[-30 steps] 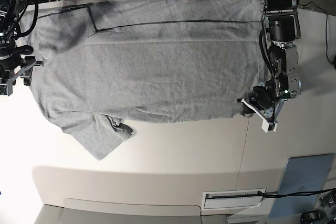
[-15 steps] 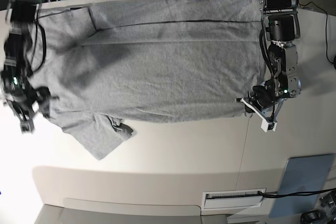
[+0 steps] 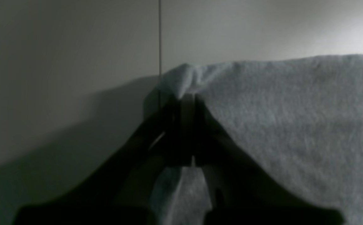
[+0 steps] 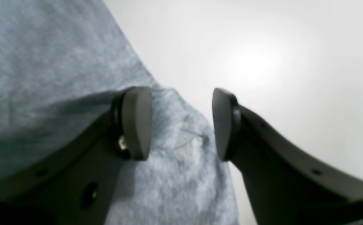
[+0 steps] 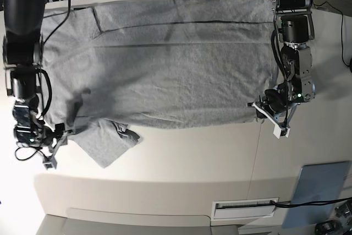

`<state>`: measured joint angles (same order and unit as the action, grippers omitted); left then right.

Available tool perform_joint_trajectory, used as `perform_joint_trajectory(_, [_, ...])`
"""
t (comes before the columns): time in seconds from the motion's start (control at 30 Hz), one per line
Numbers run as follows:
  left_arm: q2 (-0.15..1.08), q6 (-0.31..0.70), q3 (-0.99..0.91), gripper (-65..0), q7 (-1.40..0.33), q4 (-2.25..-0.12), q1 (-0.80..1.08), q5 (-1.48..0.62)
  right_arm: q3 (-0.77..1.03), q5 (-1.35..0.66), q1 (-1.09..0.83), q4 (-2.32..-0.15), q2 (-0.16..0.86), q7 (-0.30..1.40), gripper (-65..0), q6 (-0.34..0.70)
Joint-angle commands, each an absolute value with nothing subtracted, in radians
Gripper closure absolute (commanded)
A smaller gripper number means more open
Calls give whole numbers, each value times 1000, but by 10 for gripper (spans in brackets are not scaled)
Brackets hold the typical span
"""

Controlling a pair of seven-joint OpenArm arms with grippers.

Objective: Fold the T-shirt properly
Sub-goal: 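Move the right gripper to the other hem corner and grasp it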

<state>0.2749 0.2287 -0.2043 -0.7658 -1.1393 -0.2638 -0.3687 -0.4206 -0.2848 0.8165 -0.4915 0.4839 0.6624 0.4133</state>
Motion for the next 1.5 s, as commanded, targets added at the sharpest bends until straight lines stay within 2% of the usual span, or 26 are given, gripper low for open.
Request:
perform_joint_trajectory(0.0, [285,230,-206,0,-772,-1151,-280,-366,-437,-266,866,-471,481,619,-305,405])
perform_joint_trajectory(0.13, [285,229,-206,0,-779,-1151,-280,-354,-499,-172,881,-379,435,543,-305,370])
perform_joint_trajectory(0.3, [285,230,-206,0,-779,-1151,-280,-352,-511,-130,876,-315,392,554,-296,366])
perform_joint_trajectory(0.47, [286,230,-206,0,-778,-1151,-280,-352,-511,-130,852,-301,391,595,-83,367])
perform_joint_trajectory(0.57, [285,230,-206,0,-778,-1151,-280,-352,-511,-139,838,-301,400,590,0,355])
perform_joint_trajectory(0.73, [285,230,-206,0,-758,-1155,-280,-352,-509,-180,833,-323,427,560,0,256])
perform_joint_trajectory(1.13, [286,229,-206,0,-741,-1194,-280,-352,-509,-397,831,-618,602,681,0,242])
perform_joint_trajectory(1.3, [285,230,-206,0,-740,-1194,-280,-353,-509,-404,828,-620,612,665,-8,244])
perform_joint_trajectory(1.4, [285,230,-206,0,-741,-1194,-280,-352,-509,-403,825,-620,605,600,-185,284])
perform_joint_trajectory(1.47, [285,230,-206,0,-743,-1194,-279,-352,-509,-392,825,-620,596,552,-263,334])
